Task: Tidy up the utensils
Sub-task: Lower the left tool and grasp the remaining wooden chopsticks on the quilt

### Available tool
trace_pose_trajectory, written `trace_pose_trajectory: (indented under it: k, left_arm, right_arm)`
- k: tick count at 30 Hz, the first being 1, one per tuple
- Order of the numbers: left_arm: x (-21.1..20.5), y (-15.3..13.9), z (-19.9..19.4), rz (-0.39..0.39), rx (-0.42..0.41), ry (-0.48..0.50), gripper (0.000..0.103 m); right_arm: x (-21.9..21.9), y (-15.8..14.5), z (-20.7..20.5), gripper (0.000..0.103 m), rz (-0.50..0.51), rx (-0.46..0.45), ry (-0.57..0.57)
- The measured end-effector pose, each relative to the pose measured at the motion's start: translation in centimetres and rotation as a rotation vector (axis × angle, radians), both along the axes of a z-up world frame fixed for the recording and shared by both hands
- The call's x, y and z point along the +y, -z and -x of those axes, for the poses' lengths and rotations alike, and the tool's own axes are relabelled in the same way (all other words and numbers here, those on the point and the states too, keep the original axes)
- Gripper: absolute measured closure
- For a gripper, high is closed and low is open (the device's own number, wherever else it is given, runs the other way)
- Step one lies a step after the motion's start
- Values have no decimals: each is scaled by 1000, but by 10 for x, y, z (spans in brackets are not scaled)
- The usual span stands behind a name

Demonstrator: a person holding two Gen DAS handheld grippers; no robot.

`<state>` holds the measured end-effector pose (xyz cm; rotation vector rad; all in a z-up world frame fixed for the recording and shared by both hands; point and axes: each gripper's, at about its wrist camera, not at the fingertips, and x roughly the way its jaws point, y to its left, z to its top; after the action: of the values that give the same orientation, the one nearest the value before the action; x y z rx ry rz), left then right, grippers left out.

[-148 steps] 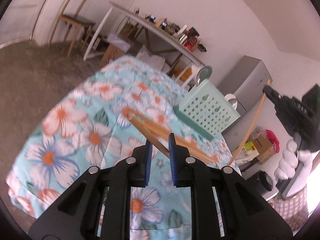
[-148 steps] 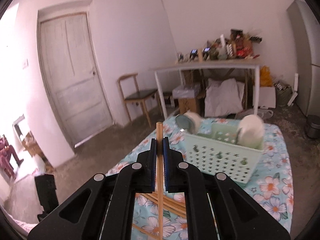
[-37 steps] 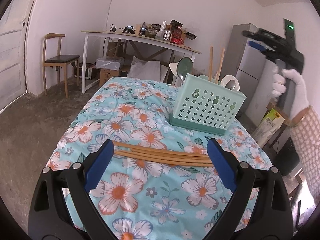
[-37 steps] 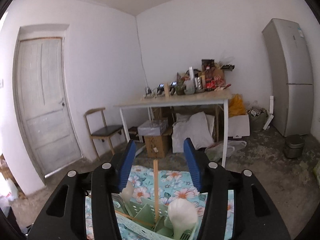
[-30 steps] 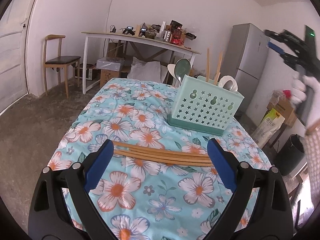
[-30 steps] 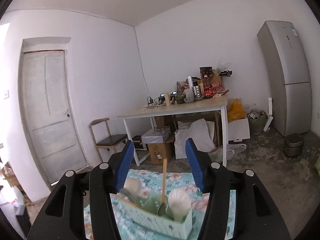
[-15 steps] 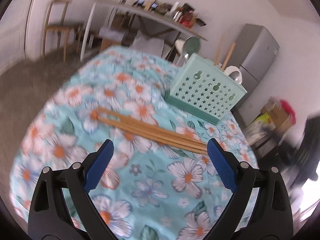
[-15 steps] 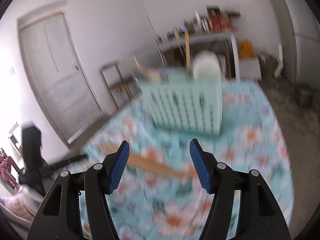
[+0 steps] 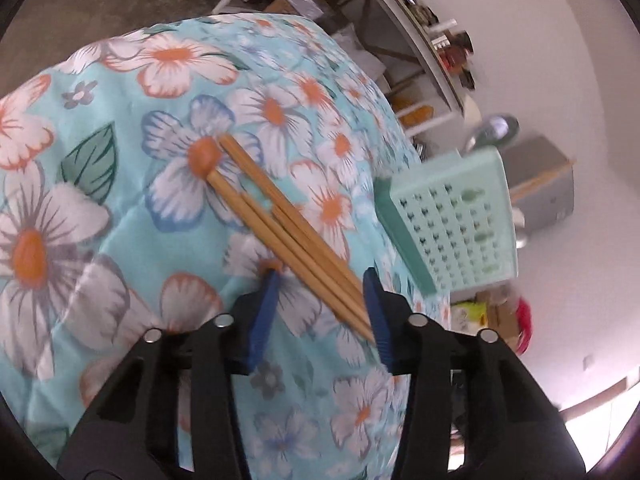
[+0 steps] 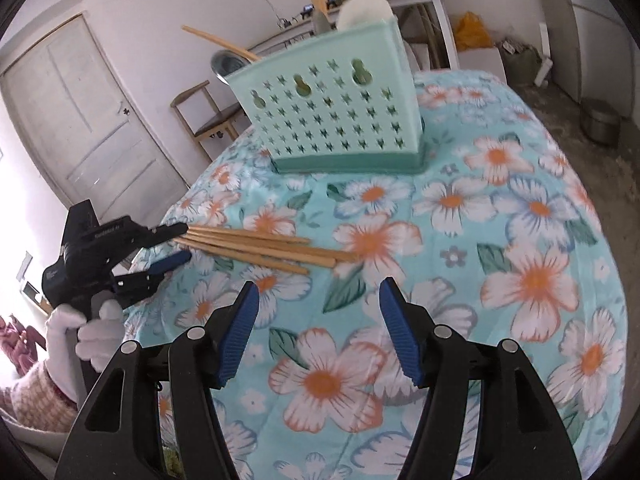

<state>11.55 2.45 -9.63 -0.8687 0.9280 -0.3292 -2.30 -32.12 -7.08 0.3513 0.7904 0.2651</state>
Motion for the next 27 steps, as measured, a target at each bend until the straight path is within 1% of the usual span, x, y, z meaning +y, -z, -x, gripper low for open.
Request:
trace_pose_trajectory:
  k: [2, 4, 6, 8, 11, 15, 21, 23, 27]
  left_arm:
    - [3, 4, -5, 29, 10, -18, 69]
    - [6, 8, -8, 40, 28, -37, 83]
    - [9, 13, -9, 50, 44, -56, 89]
    - [10, 15, -9, 64, 40, -62, 89]
    - [11, 14, -8, 62, 32, -61, 89]
    - [14, 12, -1, 76, 37, -59, 91]
    - [14, 8, 22, 132, 81, -15, 91]
    - [12, 10, 24, 155, 103, -10, 91]
    - [14, 20, 20, 211, 160, -33, 83]
  right_arm:
    - [0, 7, -1, 42, -12, 21, -2]
    - [1, 12, -3, 42, -20, 36, -5]
    - [4, 14, -4, 42, -20, 42, -10]
    - [5, 14, -4, 42, -17, 42, -14]
    - [6, 13, -5, 42, -16, 41, -16]
    - [5, 12, -4, 42, -20, 41, -14]
    - [4, 10, -3, 42, -26, 39, -5]
    - [4, 10, -3, 42, -29, 39, -5]
    - [5, 9, -2, 42, -33, 38, -10]
